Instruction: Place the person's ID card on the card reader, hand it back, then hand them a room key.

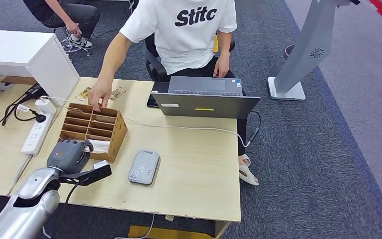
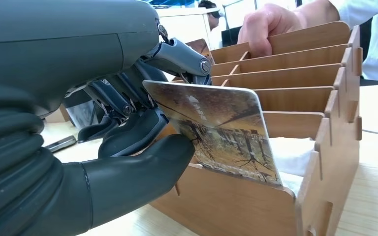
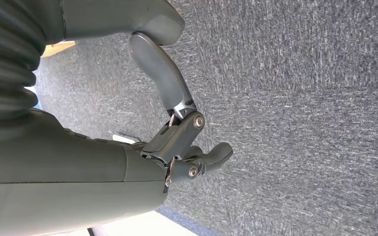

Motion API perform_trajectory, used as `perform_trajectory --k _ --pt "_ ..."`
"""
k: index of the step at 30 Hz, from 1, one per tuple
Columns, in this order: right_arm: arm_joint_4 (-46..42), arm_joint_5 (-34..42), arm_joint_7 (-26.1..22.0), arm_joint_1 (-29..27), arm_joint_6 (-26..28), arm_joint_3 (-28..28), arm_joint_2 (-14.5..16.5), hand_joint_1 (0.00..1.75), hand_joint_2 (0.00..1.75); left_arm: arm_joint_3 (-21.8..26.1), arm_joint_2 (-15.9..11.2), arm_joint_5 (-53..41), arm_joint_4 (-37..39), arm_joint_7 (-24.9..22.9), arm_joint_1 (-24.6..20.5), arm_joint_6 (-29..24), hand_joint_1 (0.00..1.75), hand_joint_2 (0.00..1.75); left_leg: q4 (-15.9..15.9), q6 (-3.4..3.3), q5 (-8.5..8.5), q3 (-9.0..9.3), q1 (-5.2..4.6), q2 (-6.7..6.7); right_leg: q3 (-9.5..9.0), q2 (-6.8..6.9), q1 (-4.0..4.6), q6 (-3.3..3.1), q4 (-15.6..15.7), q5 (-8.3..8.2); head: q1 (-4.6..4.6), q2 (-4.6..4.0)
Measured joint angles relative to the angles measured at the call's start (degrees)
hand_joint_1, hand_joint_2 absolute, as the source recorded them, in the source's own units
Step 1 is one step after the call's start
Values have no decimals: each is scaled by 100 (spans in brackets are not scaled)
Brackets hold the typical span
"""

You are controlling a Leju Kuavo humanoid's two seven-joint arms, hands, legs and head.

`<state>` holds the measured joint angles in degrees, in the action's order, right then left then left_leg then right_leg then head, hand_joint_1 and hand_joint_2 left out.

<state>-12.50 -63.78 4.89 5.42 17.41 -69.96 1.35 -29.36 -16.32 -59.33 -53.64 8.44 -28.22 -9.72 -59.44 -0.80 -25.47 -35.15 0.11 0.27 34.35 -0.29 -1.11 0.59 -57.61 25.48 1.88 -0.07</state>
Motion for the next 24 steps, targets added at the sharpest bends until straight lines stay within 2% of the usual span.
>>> perform_trajectory --k 18,21,24 --pt "0 -16 -16 0 27 1 -2 0 175 499 -21 123 -560 -1 -95 -298 175 175 0 -1 2 -1 1 0 1 0 1 1 0 -1 1 0" --pt "-1 -37 -32 2 33 9 -4 0 175 598 -54 191 -687 -2 -242 -340 175 175 -1 -1 5 -1 1 -2 2 1 1 3 0 -3 1 0" --pt "-1 -61 -42 5 34 36 -11 0 175 725 -122 217 -801 -13 -574 -264 175 175 -1 0 8 -2 2 -4 2 3 1 5 0 -7 0 0"
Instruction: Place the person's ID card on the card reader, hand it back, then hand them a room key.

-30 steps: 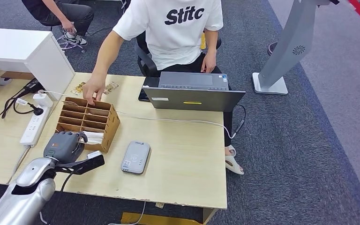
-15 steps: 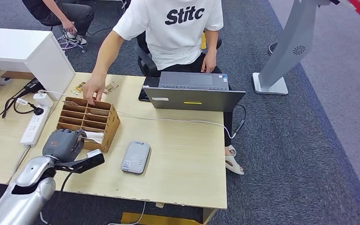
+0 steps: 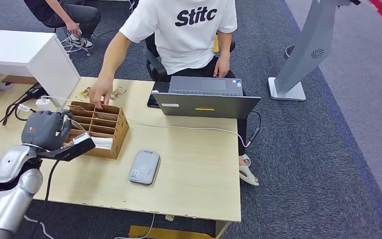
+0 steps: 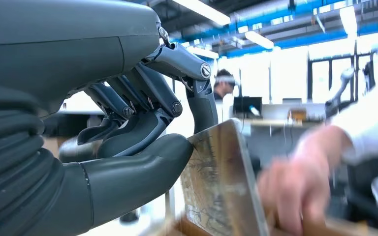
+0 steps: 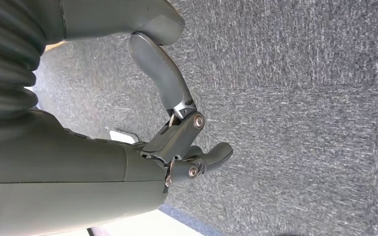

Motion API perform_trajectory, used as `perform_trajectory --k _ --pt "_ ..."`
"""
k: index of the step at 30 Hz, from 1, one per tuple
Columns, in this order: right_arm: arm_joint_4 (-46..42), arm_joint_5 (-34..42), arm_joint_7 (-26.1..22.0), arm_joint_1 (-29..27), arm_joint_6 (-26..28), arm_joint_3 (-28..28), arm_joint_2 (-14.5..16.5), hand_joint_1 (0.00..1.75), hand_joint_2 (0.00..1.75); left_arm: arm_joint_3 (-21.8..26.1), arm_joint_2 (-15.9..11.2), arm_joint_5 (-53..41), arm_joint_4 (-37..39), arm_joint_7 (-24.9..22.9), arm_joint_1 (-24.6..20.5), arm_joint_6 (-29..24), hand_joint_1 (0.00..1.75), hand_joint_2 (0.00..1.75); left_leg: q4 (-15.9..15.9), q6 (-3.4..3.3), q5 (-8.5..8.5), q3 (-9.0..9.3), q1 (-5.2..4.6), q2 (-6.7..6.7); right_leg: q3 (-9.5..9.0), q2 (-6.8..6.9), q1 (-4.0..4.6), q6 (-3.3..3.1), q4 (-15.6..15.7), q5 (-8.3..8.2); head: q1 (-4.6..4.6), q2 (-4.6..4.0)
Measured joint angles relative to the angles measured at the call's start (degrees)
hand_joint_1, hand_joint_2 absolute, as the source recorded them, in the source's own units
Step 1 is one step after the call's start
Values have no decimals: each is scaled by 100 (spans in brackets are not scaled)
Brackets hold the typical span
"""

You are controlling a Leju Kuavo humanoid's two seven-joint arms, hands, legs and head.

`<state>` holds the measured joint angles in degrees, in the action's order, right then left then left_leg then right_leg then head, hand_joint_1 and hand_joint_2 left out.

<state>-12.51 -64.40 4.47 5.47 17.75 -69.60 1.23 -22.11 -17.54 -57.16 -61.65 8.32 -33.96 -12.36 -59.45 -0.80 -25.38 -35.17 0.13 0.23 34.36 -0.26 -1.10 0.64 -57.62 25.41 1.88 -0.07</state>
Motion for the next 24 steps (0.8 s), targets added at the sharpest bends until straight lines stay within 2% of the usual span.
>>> perform_trajectory --k 6,13,16,24 --pt "0 -40 -1 11 0 43 -8 0 175 167 -99 -66 -4 -119 -838 224 175 175 0 -3 8 -2 0 -2 2 1 0 -3 0 -8 1 0" --pt "1 -96 -1 31 -2 59 -20 0 175 202 -110 -178 442 -305 -1852 348 175 175 0 -7 16 -7 -1 -2 5 2 -1 -4 0 -15 7 0" --pt "1 -98 -1 38 -2 60 -21 0 175 202 -107 -198 559 -309 -2034 343 175 175 0 -7 16 -6 -2 -2 5 2 -2 -4 0 -15 7 0" --pt "1 -98 -1 42 -2 61 -21 0 175 202 -95 -209 710 -309 -2154 336 175 175 0 -7 16 -6 -2 -2 6 2 -1 -4 0 -15 7 0"
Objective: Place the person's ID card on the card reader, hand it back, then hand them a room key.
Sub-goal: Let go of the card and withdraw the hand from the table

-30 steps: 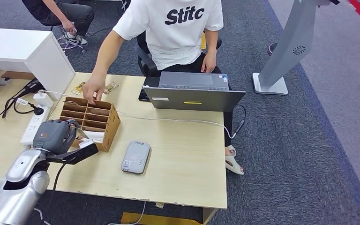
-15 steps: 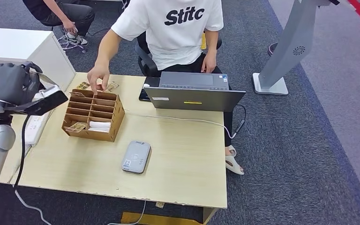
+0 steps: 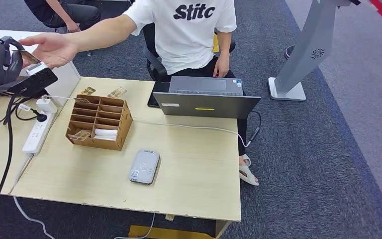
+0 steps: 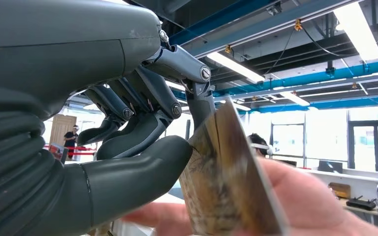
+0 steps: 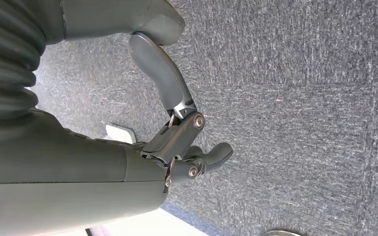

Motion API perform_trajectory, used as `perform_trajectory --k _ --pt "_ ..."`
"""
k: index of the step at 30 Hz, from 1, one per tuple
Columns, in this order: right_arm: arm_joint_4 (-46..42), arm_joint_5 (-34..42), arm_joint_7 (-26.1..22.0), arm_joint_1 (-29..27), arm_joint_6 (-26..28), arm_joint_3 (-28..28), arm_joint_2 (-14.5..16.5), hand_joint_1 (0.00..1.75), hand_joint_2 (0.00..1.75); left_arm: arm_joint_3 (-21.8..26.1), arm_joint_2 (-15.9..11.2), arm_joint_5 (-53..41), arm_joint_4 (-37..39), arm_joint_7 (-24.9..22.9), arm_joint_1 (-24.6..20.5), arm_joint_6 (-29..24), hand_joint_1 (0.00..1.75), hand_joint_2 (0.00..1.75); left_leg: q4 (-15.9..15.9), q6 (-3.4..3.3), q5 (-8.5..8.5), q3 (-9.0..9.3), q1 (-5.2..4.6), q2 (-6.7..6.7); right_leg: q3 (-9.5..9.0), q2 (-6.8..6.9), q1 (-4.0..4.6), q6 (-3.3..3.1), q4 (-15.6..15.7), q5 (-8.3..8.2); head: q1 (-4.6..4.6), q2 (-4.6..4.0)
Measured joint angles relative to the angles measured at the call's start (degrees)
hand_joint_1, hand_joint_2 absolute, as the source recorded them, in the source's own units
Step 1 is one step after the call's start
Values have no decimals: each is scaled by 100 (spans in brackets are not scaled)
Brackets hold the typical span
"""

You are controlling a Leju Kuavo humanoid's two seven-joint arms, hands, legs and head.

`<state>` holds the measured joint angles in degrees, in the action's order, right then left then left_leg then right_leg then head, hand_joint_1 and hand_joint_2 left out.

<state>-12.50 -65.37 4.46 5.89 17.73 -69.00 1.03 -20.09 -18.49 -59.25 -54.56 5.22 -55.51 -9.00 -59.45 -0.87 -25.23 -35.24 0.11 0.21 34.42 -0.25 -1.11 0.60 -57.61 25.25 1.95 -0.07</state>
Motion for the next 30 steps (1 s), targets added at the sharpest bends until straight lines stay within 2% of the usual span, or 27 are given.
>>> perform_trajectory --k 7,16,17,20,21,26,30 --pt "0 -9 -7 1 -4 3 0 0 175 0 19 -40 92 -18 -65 -7 175 175 0 0 0 0 0 0 1 0 0 0 0 0 1 0" --pt "0 -22 -11 5 2 10 -2 0 175 -1 103 -86 360 -48 -364 -7 175 175 0 0 0 -1 0 1 4 -1 0 -1 0 -1 0 0" --pt "0 -20 -11 5 2 10 -2 0 175 -1 125 -51 368 -16 -370 -8 159 175 0 0 0 -1 0 1 4 -1 0 -1 0 -1 0 0" --pt "0 -8 -8 5 2 10 -2 0 175 -1 219 176 342 124 -333 -9 28 175 0 0 -1 -1 -1 1 4 -1 0 -1 0 0 0 0" --pt "0 -3 -6 5 2 10 -2 0 175 -1 265 284 281 163 -288 -1 0 175 0 0 -1 -2 -1 0 3 0 -1 -1 0 0 -1 0" --pt "0 39 -10 9 0 9 -2 0 175 -2 542 652 -315 193 69 128 0 175 -1 0 -1 -7 -1 -5 3 6 -1 0 2 0 2 0" --pt "0 45 -22 4 0 8 -2 0 175 -3 650 692 -605 191 190 156 0 175 -2 -1 -1 -8 -3 0 6 2 -3 0 3 -2 0 0"
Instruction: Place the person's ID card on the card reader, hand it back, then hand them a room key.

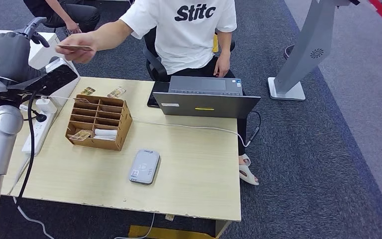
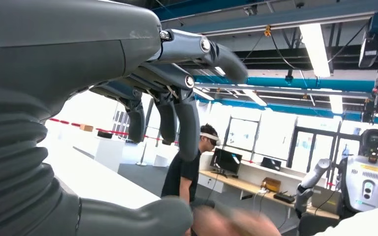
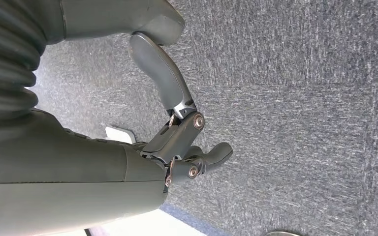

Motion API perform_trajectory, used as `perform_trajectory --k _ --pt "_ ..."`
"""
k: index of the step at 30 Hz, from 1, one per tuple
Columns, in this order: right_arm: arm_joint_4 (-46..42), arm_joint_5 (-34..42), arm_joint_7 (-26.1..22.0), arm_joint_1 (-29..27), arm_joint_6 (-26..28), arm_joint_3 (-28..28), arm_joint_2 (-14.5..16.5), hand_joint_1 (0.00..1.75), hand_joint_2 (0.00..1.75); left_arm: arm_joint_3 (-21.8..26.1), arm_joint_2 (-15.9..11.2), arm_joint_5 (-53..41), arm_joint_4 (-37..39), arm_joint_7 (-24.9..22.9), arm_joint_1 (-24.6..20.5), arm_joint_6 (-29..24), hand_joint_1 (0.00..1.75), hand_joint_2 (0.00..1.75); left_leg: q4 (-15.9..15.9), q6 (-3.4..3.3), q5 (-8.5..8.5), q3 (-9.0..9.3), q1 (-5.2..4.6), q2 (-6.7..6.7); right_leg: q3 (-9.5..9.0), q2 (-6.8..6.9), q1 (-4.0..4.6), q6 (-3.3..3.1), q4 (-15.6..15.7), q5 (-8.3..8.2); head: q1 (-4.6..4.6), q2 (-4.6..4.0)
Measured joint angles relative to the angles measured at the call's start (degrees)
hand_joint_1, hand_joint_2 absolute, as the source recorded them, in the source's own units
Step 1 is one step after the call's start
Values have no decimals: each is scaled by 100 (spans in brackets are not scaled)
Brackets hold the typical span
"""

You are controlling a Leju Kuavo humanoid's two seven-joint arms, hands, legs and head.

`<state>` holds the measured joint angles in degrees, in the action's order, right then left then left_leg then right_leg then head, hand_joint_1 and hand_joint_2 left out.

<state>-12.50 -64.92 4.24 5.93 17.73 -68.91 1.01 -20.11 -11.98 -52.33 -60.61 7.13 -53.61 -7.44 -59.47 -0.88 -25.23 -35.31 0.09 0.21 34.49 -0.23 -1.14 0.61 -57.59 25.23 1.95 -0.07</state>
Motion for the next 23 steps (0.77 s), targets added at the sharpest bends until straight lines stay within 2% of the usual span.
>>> perform_trajectory --k 7,10,13,16,22,23 --pt "0 10 -10 0 2 0 0 0 175 0 26 122 -202 10 118 -30 0 175 1 0 1 0 1 -2 0 1 1 0 -1 0 1 0" --pt "0 46 -13 -3 9 -1 0 0 175 4 -42 356 -380 92 342 -180 0 175 3 1 1 0 1 0 -1 -1 1 -1 -2 1 1 0" --pt "1 103 7 -10 28 -9 2 0 175 62 -186 559 -670 287 760 -454 0 175 5 1 0 0 1 2 -1 -3 1 -1 -2 2 1 0" --pt "2 179 29 -24 70 -25 3 0 175 254 -337 846 -1193 561 1486 -781 0 175 6 3 -6 0 0 4 -1 -6 0 -1 -1 7 1 0" --pt "2 337 41 -84 158 -121 31 0 175 1030 -436 1246 -2637 1193 3726 -1530 0 175 7 6 -36 8 -1 22 -1 -27 -3 2 0 30 -2 0" --pt "2 345 43 -90 169 -132 33 0 175 1107 -432 1264 -2750 1240 3927 -1603 0 175 7 7 -38 9 -1 24 -1 -29 -3 0 0 32 -3 0"
